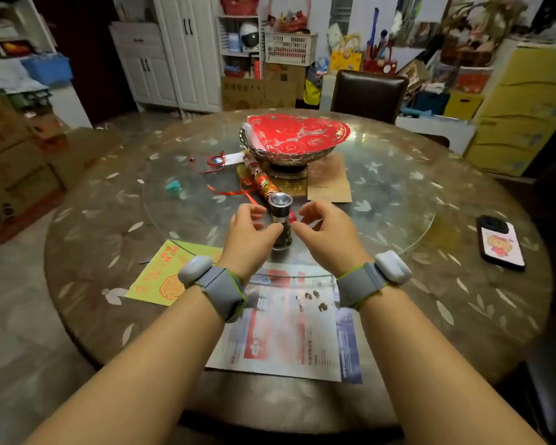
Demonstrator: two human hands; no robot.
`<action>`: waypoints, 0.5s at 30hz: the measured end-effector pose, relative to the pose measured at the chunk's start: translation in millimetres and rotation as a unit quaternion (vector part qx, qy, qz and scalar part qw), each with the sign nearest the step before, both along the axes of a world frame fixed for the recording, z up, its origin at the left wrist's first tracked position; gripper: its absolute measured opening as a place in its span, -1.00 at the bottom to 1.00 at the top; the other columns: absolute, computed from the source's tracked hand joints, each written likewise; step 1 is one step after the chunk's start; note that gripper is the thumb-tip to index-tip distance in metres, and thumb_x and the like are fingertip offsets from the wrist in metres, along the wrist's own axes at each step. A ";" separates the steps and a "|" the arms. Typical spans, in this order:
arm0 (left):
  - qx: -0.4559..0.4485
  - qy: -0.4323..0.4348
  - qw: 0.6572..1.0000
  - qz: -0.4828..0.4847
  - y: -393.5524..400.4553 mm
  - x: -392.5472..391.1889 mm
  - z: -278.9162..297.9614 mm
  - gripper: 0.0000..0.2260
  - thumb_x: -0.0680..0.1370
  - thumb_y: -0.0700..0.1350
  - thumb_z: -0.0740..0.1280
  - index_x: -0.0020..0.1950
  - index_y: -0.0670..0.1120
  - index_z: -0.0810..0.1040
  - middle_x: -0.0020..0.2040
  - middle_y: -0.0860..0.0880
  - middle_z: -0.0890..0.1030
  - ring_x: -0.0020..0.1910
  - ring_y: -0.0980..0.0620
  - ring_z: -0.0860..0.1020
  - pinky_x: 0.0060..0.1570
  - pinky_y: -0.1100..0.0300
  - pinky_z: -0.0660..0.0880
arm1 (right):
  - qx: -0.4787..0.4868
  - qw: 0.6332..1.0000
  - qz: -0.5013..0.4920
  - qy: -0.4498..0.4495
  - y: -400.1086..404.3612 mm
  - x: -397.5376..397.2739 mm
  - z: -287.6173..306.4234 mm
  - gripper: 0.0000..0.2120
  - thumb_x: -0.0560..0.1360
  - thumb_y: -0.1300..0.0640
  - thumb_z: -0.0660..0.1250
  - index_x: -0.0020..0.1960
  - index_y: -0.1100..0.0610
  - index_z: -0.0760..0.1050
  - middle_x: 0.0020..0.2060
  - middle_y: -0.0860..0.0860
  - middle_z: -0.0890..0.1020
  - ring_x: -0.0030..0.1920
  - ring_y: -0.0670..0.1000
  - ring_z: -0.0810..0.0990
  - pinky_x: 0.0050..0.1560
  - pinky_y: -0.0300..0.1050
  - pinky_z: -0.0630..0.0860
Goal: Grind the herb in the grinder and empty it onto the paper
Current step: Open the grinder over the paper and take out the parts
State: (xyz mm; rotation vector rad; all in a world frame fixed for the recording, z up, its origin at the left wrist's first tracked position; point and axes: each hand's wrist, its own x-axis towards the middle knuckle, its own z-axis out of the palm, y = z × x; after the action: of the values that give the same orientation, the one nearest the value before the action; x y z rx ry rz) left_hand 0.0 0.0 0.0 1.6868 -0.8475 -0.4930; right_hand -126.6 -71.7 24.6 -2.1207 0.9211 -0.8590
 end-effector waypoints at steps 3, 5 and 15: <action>0.005 -0.015 1.000 0.009 -22.3 10.0 -4.3 -0.59 0.42 -0.08 0.44 0.22 -0.03 0.40 0.23 -0.06 0.43 0.18 0.05 0.45 0.17 0.12 0.44 | -0.025 0.999 -0.022 0.004 -19.1 16.0 2.4 -0.83 0.41 0.13 0.38 -0.02 0.15 0.53 -0.17 0.02 0.61 -0.22 0.00 0.53 -0.12 -0.05 0.49; -0.001 0.000 1.000 0.009 -29.7 15.2 -7.3 -0.56 0.41 -0.10 0.46 0.23 -0.04 0.39 0.25 -0.06 0.43 0.20 0.05 0.44 0.20 0.12 0.43 | -0.045 0.999 -0.020 0.013 -25.9 27.1 3.6 -0.79 0.39 0.13 0.38 0.00 0.17 0.52 -0.11 0.08 0.60 -0.15 0.06 0.53 -0.07 0.01 0.51; -0.009 0.032 0.999 -0.043 -57.6 25.4 -35.3 -0.55 0.41 -0.25 0.44 0.23 0.01 0.42 0.16 0.00 0.57 0.17 0.05 0.53 0.21 0.00 0.49 | -0.065 0.993 -0.009 0.096 -53.1 62.7 -20.5 -0.54 0.37 0.03 0.44 0.19 0.20 0.45 0.11 0.15 0.53 0.13 0.12 0.49 0.08 -0.13 0.37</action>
State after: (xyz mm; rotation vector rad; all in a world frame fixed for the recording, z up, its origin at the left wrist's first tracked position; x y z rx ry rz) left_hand 25.4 -57.6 -35.3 1.6152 -0.8768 -0.5935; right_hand -63.9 -124.8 4.1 -2.3434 1.0068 -0.7514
